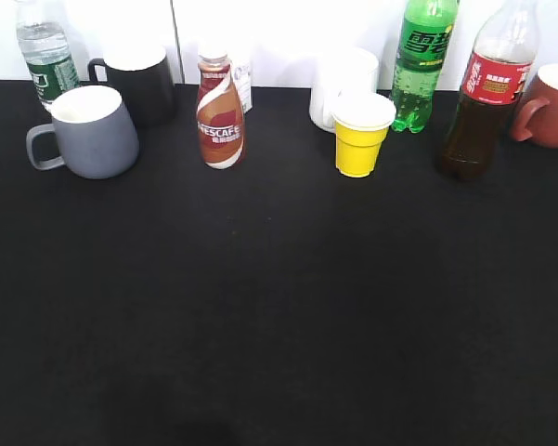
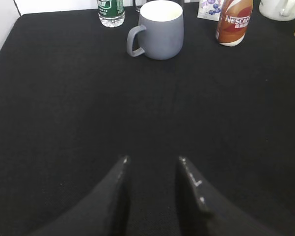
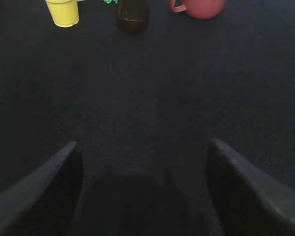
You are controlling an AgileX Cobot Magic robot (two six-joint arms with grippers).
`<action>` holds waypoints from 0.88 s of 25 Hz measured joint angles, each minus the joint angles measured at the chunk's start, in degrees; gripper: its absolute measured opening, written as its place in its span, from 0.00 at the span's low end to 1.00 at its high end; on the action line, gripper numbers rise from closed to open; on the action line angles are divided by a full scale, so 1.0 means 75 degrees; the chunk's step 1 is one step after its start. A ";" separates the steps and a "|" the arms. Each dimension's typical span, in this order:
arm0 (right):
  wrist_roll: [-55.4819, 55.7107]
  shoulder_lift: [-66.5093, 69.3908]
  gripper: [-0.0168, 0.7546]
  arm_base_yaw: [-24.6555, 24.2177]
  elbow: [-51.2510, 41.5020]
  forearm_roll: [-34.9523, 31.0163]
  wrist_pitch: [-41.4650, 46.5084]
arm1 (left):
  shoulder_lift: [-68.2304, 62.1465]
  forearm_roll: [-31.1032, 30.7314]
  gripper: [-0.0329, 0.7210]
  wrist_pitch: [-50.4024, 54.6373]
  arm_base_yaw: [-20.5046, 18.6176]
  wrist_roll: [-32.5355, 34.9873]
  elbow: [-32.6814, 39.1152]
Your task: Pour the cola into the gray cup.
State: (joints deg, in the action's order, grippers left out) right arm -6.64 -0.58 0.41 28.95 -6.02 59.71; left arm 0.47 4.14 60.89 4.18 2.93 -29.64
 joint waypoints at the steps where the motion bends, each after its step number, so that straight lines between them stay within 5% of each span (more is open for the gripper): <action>1: 0.0000 0.0000 0.79 0.0000 0.0000 0.0000 0.0000 | 0.0000 0.0000 0.36 0.0000 0.0000 0.0000 0.0000; 22: 0.0000 0.0000 0.79 0.0000 0.0000 0.0000 0.0000 | 0.0000 0.0000 0.35 0.0000 -0.0009 0.0000 0.0000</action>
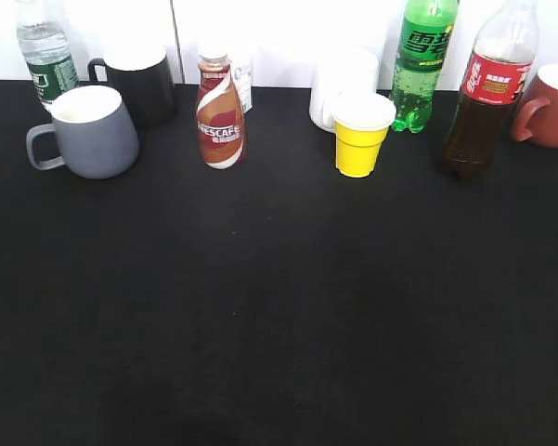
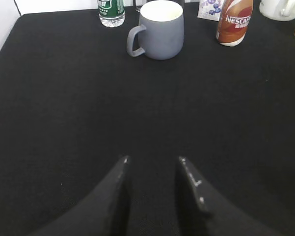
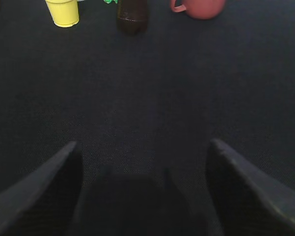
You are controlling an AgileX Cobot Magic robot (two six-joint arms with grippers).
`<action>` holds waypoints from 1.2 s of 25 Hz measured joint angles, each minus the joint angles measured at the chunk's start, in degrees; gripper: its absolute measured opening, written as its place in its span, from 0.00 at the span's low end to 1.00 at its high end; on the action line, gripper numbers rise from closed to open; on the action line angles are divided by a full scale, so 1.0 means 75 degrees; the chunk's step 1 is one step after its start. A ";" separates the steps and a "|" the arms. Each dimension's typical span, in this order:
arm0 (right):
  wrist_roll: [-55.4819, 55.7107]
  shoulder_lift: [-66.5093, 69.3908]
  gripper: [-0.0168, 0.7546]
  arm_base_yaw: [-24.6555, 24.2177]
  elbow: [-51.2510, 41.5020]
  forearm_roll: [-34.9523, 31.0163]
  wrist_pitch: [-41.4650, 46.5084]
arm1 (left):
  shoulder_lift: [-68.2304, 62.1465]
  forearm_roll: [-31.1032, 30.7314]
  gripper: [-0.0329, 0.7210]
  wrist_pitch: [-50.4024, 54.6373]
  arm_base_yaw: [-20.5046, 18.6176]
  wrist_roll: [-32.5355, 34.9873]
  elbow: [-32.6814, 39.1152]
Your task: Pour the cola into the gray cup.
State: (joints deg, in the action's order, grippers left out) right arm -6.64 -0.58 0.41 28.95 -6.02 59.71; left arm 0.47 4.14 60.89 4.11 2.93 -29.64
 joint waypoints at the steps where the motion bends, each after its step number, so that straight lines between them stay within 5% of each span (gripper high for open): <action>1: 0.0000 0.0000 0.79 0.0000 0.0000 0.0000 0.0000 | 0.0000 0.0000 0.35 0.0000 0.0000 0.0000 0.0000; 3: 0.0000 0.0000 0.79 0.0000 0.0000 0.0000 0.0000 | 0.0000 0.0000 0.42 0.0000 0.0000 0.0000 0.0000; 6: 0.0000 0.0000 0.79 0.0000 0.0000 0.0000 0.0000 | 0.0000 0.0000 0.77 0.0000 0.0000 0.0000 0.0000; 7: 0.0000 0.0000 0.79 0.0000 0.0000 0.0000 0.0000 | 0.0000 0.0000 0.81 0.0000 0.0000 0.0000 0.0000; 11: 0.0000 0.0000 0.79 0.0000 0.0000 0.0000 0.0000 | 0.0000 0.0000 0.78 -0.0261 0.0000 0.0000 -0.0122; 17: 0.0000 0.0000 0.79 0.0000 0.0000 0.0000 0.0000 | -0.0636 0.0006 0.66 -0.5078 0.0000 0.0000 -0.0265; 23: 0.0000 0.0000 0.79 0.0000 0.0000 0.0000 0.0000 | -0.4999 -0.0434 0.63 -1.0115 0.0000 0.0000 0.0337; 30: 0.0000 0.0000 0.79 0.0000 0.0000 0.0000 0.0000 | -0.8938 -0.0613 0.60 -1.3699 0.0000 0.0000 0.0802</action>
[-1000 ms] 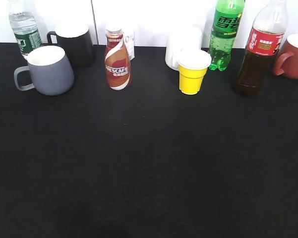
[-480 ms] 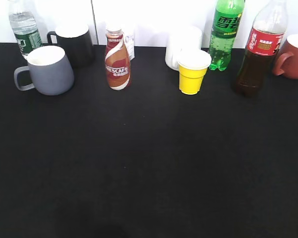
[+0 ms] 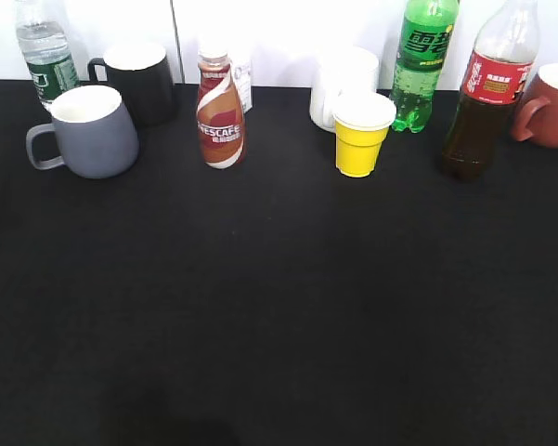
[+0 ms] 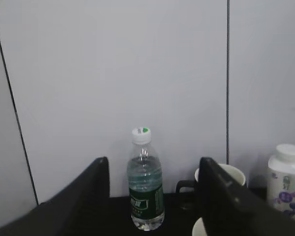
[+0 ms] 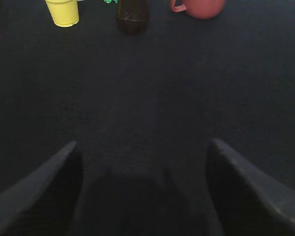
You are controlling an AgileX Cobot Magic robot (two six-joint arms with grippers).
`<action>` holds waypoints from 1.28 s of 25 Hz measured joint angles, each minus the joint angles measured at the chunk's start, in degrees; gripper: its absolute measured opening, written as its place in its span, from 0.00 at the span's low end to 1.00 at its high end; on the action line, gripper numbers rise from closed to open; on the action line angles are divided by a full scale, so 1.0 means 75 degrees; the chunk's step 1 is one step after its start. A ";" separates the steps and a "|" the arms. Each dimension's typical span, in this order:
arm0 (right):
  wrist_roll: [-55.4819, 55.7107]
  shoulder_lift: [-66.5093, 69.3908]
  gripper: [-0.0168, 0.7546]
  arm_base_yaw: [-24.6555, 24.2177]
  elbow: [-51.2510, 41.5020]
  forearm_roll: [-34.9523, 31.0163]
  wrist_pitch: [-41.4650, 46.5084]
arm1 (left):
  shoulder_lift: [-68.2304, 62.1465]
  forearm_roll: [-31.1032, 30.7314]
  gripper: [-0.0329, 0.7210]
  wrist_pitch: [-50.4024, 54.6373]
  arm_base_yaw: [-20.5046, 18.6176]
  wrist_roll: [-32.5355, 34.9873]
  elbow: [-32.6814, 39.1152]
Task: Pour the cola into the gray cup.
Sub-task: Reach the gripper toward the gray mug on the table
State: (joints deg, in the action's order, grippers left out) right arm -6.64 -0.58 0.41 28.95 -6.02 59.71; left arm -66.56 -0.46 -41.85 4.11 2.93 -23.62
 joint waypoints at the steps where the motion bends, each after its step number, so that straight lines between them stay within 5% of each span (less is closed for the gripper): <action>1: 0.0000 0.0000 0.79 0.0000 0.0000 0.0000 0.0000 | -0.0548 -0.0023 0.59 -0.0895 0.0000 0.0000 0.0285; 6: 0.0000 0.0000 0.79 0.0000 0.0000 0.0000 0.0000 | -0.3266 -0.0444 0.56 -0.3460 0.0000 0.0000 0.0630; 13: 0.0000 0.0000 0.79 0.0000 0.0000 -0.0041 0.0000 | -0.4323 -0.0519 0.37 -0.3636 0.0000 0.0000 0.0630; 24: 0.0000 0.0000 0.79 0.0000 0.0000 -0.0137 0.0000 | -0.5563 -0.0867 0.38 -0.3655 0.0000 0.0000 0.0016; 28: 0.0000 0.0000 0.79 0.0000 0.0000 -0.0153 0.0000 | -0.5563 -0.0547 0.50 -0.3657 0.0000 0.0000 -0.0034; 32: 0.0000 0.0000 0.79 0.0000 0.0000 -0.0344 0.0000 | -0.5598 -0.0364 0.53 -0.3657 0.0000 0.0000 -0.0183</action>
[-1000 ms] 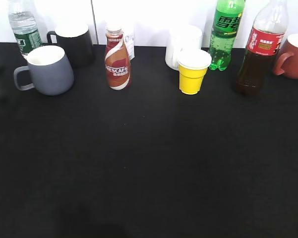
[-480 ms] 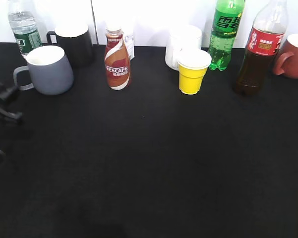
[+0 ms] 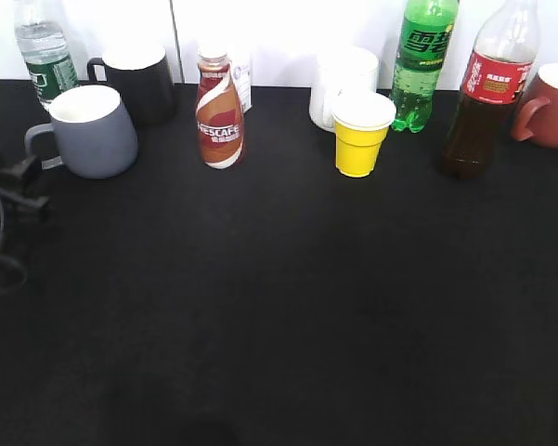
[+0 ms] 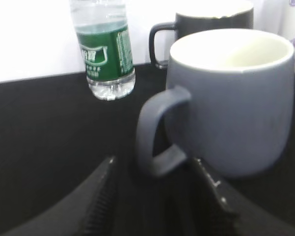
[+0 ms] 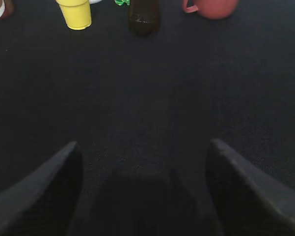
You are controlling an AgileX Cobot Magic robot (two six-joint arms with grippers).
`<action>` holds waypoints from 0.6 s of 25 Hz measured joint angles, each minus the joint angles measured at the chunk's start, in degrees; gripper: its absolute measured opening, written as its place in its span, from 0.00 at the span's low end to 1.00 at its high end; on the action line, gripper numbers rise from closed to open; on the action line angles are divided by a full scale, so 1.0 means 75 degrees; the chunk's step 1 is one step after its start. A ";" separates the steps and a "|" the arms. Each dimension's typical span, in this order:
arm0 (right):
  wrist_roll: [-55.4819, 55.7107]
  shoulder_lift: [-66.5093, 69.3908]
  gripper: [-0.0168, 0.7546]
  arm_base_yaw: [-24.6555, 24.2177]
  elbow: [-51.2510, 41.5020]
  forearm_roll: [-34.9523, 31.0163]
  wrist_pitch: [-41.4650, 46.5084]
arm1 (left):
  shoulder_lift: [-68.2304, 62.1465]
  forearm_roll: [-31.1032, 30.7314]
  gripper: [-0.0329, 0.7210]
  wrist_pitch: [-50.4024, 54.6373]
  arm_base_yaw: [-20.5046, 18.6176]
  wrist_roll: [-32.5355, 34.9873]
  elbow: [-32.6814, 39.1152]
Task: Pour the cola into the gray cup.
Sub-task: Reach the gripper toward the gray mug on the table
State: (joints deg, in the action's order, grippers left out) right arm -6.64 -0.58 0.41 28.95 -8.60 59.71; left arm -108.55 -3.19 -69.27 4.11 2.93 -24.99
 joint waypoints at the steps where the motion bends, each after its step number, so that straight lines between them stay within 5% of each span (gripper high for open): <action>1: 0.0000 0.0000 0.79 0.0000 0.0000 -0.0009 0.0000 | -0.0101 0.0000 0.53 -0.0008 0.0000 0.0000 -0.0145; 15: 0.0000 0.0000 0.79 0.0000 0.0000 -0.0033 0.0000 | -0.1188 0.0263 0.53 -0.0014 -0.0011 0.0000 -0.1674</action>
State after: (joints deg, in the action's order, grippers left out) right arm -6.64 -0.58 0.41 28.95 -8.85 59.71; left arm -117.46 -1.22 -69.38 4.02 2.93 -37.55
